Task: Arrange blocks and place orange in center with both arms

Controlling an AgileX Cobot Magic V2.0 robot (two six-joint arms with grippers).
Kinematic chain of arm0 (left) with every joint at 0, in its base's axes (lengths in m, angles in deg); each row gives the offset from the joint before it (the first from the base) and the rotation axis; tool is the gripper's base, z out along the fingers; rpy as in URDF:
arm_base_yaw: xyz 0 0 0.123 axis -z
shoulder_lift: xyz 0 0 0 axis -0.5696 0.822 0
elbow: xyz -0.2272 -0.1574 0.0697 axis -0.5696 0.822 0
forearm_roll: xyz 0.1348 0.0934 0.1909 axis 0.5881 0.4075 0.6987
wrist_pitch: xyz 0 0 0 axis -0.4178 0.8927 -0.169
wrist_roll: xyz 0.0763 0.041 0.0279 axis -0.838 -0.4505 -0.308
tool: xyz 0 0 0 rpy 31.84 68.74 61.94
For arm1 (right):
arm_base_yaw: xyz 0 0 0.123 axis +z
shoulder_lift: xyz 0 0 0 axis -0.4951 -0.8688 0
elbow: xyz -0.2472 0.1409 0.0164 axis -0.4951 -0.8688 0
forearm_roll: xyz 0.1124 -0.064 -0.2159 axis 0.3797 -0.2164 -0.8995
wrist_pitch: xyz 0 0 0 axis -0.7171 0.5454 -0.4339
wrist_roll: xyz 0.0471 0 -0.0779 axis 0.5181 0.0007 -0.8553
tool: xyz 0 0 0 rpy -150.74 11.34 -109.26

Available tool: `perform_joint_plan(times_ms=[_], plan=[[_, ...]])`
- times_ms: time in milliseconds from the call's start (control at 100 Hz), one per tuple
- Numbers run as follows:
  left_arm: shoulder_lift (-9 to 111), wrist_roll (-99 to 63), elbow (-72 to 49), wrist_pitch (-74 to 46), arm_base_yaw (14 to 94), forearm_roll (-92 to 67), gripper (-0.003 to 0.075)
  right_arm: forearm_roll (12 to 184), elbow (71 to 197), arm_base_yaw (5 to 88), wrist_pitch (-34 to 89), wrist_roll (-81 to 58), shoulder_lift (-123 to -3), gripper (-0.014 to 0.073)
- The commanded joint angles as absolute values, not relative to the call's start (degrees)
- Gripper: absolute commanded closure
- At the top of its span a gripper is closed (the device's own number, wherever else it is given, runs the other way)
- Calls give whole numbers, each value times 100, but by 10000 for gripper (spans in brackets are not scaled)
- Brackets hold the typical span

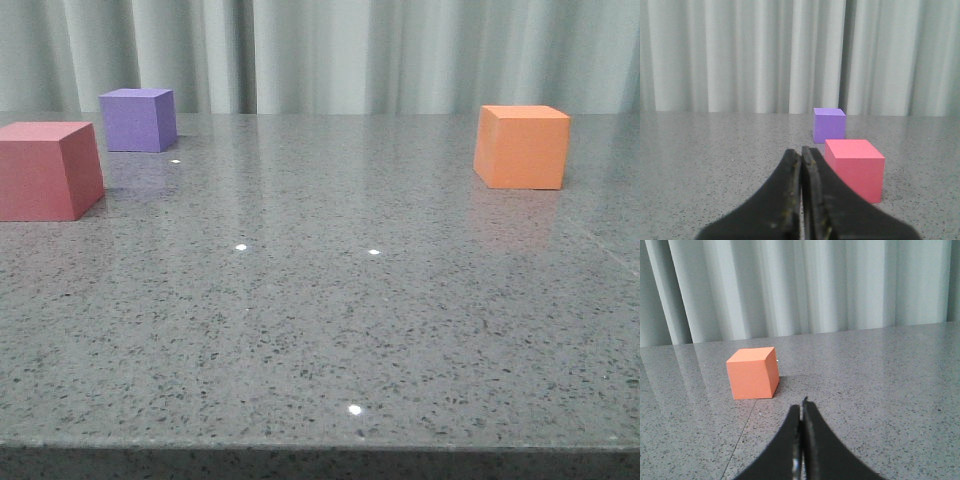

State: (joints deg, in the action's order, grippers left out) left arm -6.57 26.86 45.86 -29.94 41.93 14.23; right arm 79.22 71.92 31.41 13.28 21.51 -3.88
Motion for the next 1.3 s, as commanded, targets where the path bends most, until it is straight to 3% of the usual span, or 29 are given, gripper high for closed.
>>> perform_joint_plan(times_ms=[0,280,500,700,960,1290], plan=[[-868,2740,4825,-3455,4180,1428,741,7901,7304,3104,827,2110,-302,662],[-868,2740,4825,-3455,4180,1428,741,7901,7371,3104,843,2110,-308,662],[-868,2740,4825,-3455,4180,1428,741,7901,8338,3110,1363,2110,-520,662],[-868,2740,4825,-3455,4180,1428,741,7895,9850,3110,2454,2110,-1742,662],[-868,2740,4825,-3455,4180,1428,741,7901,12110,3110,4729,2110,-3734,662],[-868,2740,4825,-3455,4180,1428,741,7915,12674,3110,5494,2110,-5073,658]])
